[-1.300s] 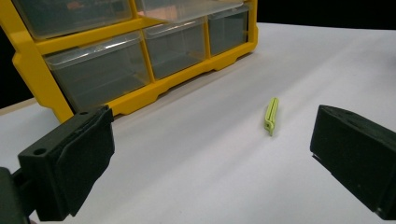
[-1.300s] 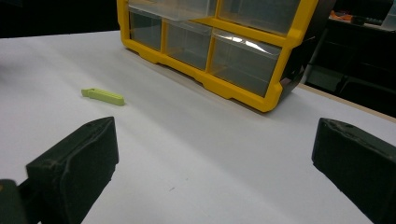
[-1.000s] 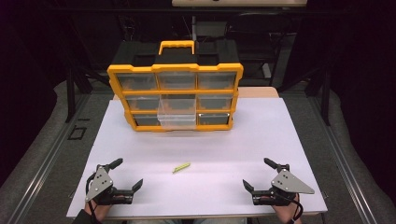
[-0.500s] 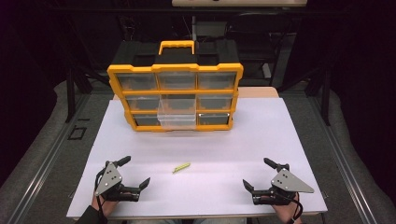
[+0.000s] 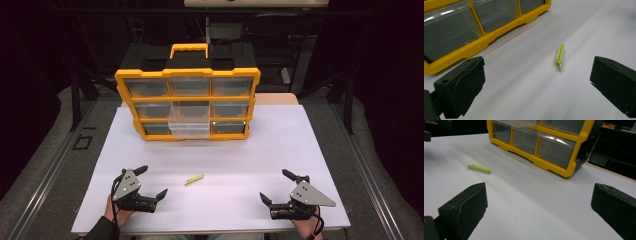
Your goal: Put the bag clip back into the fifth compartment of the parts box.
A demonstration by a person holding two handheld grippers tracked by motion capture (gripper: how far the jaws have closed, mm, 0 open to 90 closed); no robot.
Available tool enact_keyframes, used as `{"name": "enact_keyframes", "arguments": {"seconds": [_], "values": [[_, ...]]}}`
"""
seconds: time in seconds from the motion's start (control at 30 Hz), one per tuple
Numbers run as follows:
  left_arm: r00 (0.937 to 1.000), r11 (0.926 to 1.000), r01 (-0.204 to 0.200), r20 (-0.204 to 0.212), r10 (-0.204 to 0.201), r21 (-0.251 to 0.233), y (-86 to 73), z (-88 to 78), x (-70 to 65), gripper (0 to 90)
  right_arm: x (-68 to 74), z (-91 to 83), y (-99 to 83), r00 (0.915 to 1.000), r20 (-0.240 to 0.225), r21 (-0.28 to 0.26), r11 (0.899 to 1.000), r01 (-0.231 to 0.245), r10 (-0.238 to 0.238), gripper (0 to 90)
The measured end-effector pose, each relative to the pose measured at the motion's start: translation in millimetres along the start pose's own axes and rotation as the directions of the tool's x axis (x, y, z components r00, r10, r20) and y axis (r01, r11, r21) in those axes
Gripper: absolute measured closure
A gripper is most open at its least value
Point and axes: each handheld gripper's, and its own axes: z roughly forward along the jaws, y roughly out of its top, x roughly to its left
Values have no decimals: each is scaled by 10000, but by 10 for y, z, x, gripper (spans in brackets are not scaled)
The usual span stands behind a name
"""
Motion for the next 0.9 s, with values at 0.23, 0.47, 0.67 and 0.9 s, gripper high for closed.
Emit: {"name": "enact_keyframes", "arguments": {"seconds": [0.23,0.47,0.67,0.9], "values": [[9998,9985,-56,219,44,539,91,86,-8,0,0,1,0,10000,-2,7,10000,7,-7,2],[9991,9946,-241,375,204,1007,180,193,-33,0,-1,-1,0,10000,7,31,10000,10,-10,2],[9988,9861,-383,367,328,1617,240,290,-52,0,-3,-2,-1,10000,4,43,10000,11,-11,3],[9978,9796,-481,552,380,1950,306,366,-74,0,-3,-1,-2,10000,-8,62,10000,24,-24,3]]}}
